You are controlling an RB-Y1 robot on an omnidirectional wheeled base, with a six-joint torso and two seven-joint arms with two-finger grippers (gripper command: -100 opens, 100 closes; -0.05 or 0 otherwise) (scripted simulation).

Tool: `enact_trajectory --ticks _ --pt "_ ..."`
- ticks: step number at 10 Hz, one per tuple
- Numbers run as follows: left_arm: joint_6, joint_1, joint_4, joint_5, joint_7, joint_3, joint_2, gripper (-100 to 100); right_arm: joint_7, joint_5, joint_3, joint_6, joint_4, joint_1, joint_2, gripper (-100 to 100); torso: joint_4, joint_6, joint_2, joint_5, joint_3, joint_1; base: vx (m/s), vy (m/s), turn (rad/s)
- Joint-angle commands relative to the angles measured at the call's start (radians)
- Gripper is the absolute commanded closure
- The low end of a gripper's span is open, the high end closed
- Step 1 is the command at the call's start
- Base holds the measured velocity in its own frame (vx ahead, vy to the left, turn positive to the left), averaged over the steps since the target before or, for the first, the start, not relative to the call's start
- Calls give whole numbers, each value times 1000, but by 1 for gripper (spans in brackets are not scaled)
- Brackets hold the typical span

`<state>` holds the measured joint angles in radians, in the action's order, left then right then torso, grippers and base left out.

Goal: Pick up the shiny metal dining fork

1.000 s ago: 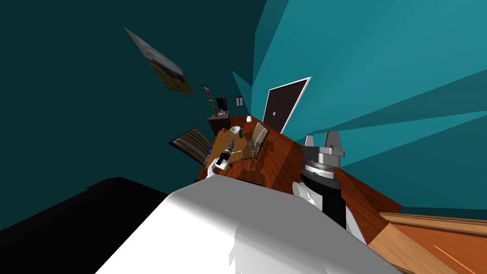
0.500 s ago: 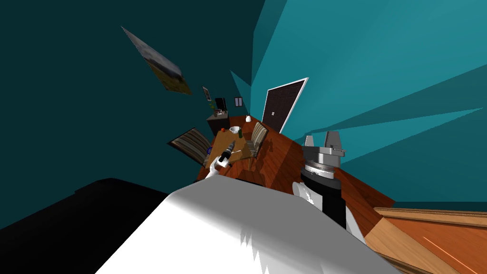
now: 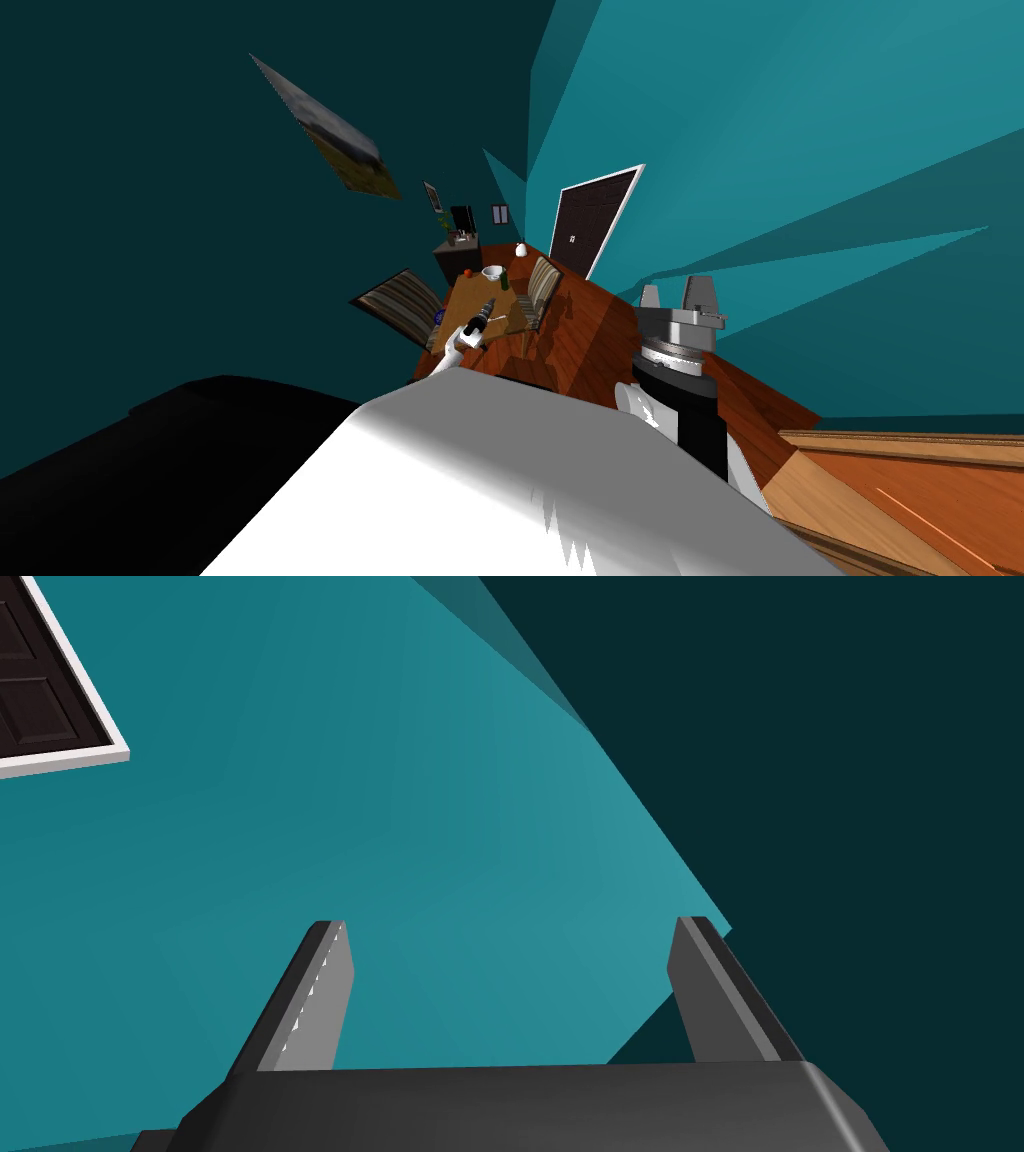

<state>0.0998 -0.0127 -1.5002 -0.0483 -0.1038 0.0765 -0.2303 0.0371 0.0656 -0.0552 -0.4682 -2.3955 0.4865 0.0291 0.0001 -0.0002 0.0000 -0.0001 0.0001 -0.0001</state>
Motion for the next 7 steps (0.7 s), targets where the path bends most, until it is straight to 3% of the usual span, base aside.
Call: enact_trajectory --ticks 1,7 --pt "18 23 50 5 0 -2 -6 -100 0 0 0 0 0 0 0 0 0 0 0 0 0 0 -6 -3 -21" --pt "106 98 195 20 -6 -15 -13 -100 0 0 0 0 0 0 0 0 0 0 -1 0 0 0 1 -3 -14"
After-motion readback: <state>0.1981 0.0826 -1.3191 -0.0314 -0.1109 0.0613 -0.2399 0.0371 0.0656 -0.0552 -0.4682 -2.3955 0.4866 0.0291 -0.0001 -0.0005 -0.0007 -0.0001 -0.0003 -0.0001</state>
